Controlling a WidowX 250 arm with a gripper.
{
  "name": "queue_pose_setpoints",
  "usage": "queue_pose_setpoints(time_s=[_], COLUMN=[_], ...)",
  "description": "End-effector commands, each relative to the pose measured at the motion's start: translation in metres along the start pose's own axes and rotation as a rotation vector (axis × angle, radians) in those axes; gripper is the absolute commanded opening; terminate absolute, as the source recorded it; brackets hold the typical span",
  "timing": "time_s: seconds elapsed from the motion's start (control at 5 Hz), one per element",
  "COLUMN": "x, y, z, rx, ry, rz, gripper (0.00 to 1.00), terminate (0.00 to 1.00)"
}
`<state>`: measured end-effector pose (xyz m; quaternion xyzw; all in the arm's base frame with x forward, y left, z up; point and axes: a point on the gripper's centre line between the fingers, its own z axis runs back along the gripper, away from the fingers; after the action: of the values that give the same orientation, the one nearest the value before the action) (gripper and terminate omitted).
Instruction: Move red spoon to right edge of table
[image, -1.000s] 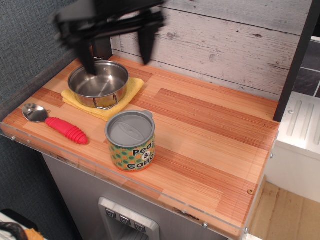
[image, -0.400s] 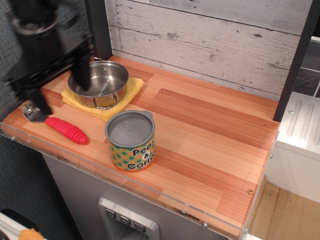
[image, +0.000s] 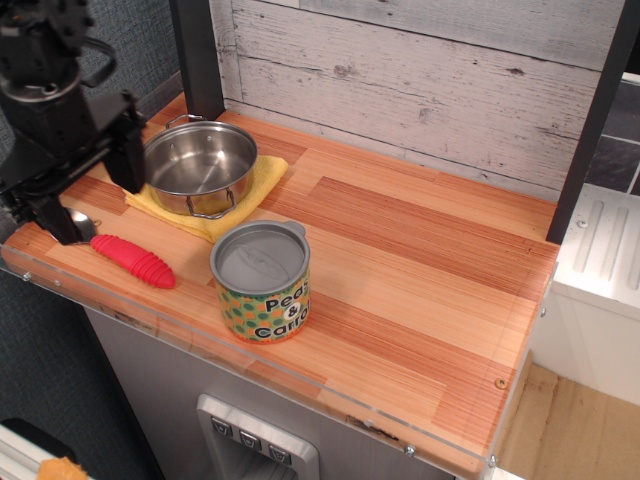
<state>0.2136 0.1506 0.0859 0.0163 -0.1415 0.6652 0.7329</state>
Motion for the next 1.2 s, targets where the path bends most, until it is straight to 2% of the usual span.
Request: queue_pose_setpoints(time_s=[0.0,0.4,0.6,1.0], x=[0.008,0.011,0.010,0.003], y=[0.001,-0.009,-0.008,-0.007], z=[-0.020,-0.041,-0.050,-0.068], rx=[-0.004,0.015,0.041,0.053], ry=[0.021,0.038,0.022,0.036], rz=[0.061,0.099,0.101,0.127], gripper=[1.00,1.00,1.00,1.00], terminate=[0.00,0.00,0.00,0.00])
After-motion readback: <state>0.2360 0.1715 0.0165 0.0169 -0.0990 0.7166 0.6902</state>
